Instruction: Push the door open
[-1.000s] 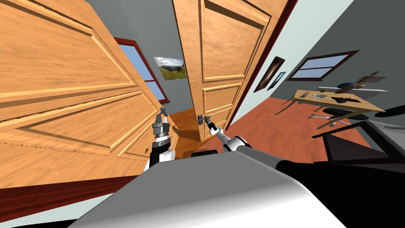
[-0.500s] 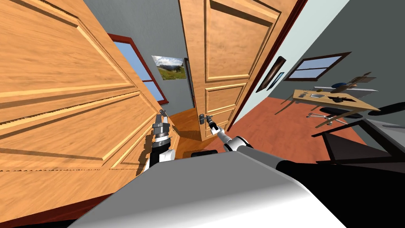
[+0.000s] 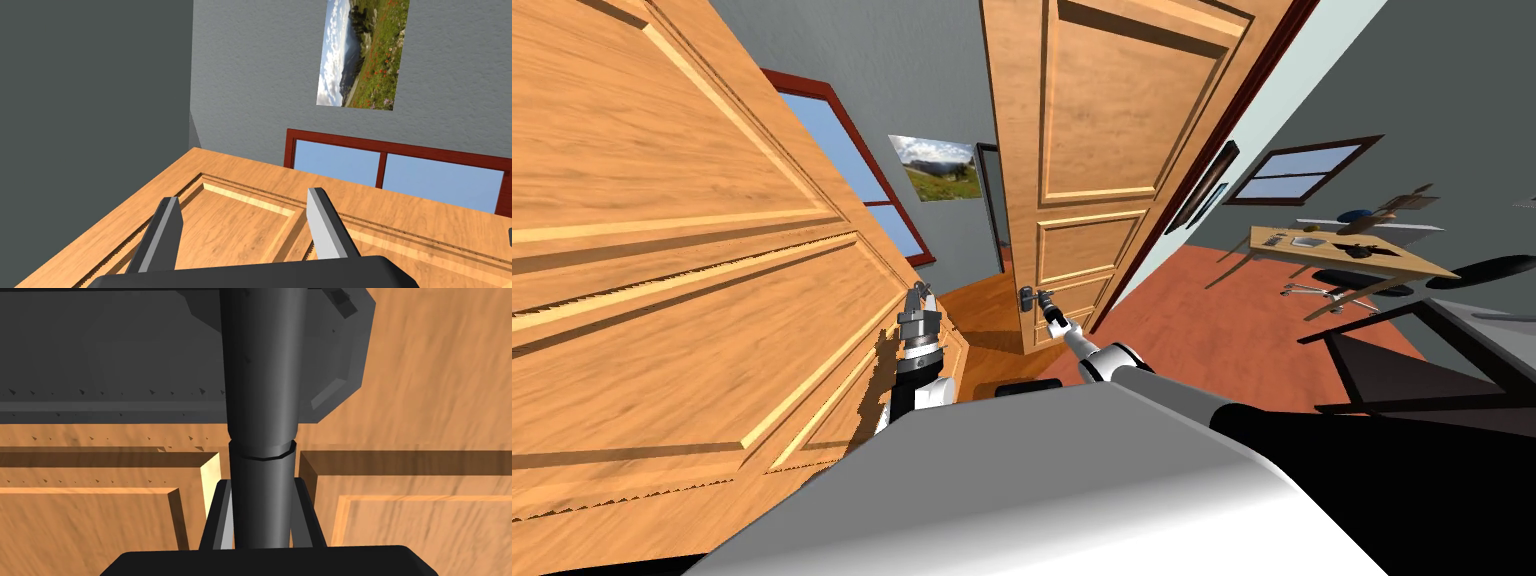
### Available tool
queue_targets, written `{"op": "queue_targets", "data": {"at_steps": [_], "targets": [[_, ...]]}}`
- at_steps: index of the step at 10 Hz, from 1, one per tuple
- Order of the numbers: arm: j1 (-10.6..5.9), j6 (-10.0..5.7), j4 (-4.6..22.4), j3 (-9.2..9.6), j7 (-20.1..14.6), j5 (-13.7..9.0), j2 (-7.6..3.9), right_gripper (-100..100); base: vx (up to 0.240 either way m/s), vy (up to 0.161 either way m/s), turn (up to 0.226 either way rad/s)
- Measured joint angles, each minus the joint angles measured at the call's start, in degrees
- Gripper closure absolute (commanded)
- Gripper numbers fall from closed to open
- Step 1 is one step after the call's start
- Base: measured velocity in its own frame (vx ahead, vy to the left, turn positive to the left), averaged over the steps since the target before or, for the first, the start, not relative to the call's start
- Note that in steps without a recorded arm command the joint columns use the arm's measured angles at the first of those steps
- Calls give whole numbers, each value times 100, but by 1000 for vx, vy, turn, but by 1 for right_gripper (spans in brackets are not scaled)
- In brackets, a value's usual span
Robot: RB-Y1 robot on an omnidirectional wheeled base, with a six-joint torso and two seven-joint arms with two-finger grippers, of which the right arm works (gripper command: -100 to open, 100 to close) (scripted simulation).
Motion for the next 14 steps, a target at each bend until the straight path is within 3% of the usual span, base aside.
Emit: {"op": "queue_targets", "data": {"at_steps": [1, 2, 3, 6, 10, 13, 14], "targets": [[65, 98, -122, -68, 52, -19, -5, 100, 101, 106, -51], [0, 61, -10, -121, 81, -36, -9, 100, 140, 141, -56], [81, 51, -86, -179, 108, -51, -29, 100, 113, 141, -55], [-73, -111, 263, -353, 130, -115, -99, 100, 123, 154, -76], [53, 7, 37, -581, 232, -180, -170, 100, 124, 148, -63], [13, -48, 133, -700, 267, -219, -227, 100, 107, 62, -74], [20, -51, 167, -721, 318, -247, -195, 100, 209, 26, -104]]}}
